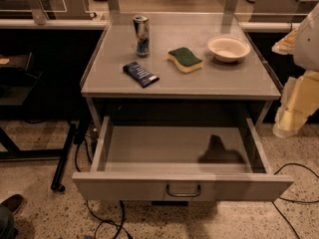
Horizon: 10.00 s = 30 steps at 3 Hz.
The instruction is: Close top drawer
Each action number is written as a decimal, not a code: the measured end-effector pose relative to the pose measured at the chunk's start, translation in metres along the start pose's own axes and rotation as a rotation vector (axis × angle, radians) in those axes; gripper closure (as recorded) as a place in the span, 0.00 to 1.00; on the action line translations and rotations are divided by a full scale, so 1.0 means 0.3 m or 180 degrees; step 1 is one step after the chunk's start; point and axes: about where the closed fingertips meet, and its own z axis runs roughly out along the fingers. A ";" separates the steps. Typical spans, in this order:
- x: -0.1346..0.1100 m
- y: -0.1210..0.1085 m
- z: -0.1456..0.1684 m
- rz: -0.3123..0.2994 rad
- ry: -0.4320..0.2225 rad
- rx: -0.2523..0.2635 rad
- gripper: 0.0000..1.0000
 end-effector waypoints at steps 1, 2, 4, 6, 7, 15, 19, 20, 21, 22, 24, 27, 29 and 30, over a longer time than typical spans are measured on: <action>0.000 0.000 0.000 0.0000 0.0000 0.0000 0.00; 0.000 0.000 0.000 0.0000 0.0000 0.0000 0.24; 0.000 0.000 0.000 0.0000 0.0000 0.0000 0.70; 0.008 0.006 -0.001 0.0019 0.0004 0.0016 1.00; 0.076 0.084 0.059 0.0111 0.0129 -0.0078 1.00; 0.288 0.536 0.700 0.0806 0.0356 -0.0903 1.00; 0.151 0.274 0.963 0.0957 0.0065 -0.0477 1.00; 0.151 0.274 0.963 0.0958 0.0063 -0.0477 1.00; 0.142 0.249 0.971 0.1002 -0.0014 -0.0461 1.00; 0.117 0.186 0.993 0.1023 -0.0082 -0.0371 1.00; 0.068 0.079 1.015 0.1018 -0.0178 -0.0209 1.00; 0.119 -0.076 1.066 0.1239 -0.0039 0.0116 1.00; 0.118 -0.150 1.106 0.1249 0.0026 0.0235 1.00; 0.110 -0.213 1.134 0.1302 0.0067 0.0327 1.00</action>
Offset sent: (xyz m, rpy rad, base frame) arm 0.0000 0.0000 0.0000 0.0000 0.0000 0.0000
